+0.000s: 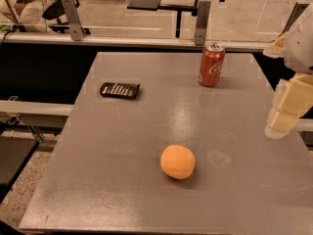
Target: Move rxbar chocolate near coke can
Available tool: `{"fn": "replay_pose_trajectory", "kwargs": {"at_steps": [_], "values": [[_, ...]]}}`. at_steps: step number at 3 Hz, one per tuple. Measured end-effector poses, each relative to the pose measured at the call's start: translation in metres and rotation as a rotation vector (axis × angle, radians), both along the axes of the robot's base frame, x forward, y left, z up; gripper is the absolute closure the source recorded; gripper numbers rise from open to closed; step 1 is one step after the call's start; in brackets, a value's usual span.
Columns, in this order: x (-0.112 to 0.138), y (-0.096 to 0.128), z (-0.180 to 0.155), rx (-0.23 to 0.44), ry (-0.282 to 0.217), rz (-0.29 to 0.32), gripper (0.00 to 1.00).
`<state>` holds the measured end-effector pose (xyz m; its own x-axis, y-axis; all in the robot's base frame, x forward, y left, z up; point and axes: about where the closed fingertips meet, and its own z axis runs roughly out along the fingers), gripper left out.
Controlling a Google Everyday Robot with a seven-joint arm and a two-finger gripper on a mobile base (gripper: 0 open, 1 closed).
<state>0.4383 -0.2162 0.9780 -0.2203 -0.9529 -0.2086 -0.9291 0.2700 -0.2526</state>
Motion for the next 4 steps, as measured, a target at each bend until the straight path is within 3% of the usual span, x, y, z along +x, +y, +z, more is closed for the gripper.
{"fn": "replay_pose_trajectory", "kwargs": {"at_steps": [1,2,4], "values": [[0.003,0.000,0.003,-0.004,0.000,-0.003,0.00],[0.030,0.005,0.006,0.034,-0.020,-0.021,0.00],[0.125,0.030,0.009,0.167,-0.060,-0.049,0.00]]}}
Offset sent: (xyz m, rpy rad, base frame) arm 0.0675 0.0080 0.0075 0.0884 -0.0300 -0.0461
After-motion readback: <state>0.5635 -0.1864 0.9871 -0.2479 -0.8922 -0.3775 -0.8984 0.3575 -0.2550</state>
